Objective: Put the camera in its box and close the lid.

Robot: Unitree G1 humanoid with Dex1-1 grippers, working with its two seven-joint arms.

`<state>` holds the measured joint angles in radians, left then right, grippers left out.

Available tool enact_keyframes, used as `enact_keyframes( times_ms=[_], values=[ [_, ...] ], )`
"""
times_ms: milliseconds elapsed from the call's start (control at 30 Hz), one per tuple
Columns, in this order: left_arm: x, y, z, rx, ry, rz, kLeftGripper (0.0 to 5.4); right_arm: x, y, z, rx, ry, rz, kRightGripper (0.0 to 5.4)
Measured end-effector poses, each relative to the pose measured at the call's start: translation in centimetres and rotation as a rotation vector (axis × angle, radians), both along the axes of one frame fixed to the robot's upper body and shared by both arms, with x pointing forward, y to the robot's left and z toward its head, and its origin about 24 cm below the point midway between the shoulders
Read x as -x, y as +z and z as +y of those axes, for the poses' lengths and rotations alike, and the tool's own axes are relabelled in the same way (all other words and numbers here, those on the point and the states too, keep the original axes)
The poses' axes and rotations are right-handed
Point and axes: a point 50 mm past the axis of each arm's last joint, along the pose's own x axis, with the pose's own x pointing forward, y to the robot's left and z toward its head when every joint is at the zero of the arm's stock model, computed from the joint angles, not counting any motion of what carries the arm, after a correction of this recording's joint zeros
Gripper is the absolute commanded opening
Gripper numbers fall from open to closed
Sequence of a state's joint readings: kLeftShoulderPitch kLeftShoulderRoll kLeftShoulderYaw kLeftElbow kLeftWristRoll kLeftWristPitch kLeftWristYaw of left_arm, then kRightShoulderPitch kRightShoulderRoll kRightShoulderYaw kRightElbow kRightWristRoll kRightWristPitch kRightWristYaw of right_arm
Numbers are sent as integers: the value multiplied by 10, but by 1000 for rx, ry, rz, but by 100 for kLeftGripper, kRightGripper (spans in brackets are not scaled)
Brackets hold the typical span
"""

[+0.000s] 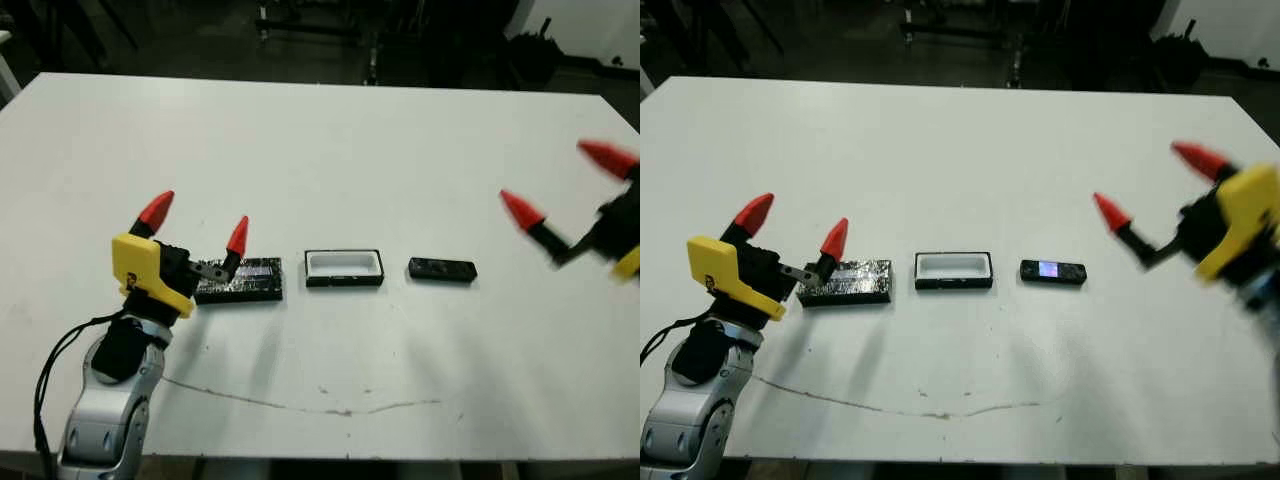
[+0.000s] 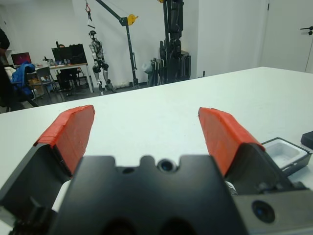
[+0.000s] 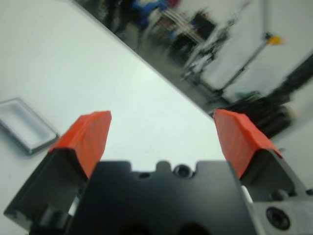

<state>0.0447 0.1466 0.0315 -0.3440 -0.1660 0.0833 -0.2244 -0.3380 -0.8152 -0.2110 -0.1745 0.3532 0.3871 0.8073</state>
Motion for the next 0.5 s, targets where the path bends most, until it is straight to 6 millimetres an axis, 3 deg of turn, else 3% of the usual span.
enact_keyframes(
  times_ms=[267, 500],
  values=[
    [1, -2, 0, 7, 1, 8, 539, -33, -12, 7, 98, 242, 315, 540],
    [2, -2, -1, 4, 0, 10, 539, -47, -33, 16, 215, 419, 538, 540]
  ],
)
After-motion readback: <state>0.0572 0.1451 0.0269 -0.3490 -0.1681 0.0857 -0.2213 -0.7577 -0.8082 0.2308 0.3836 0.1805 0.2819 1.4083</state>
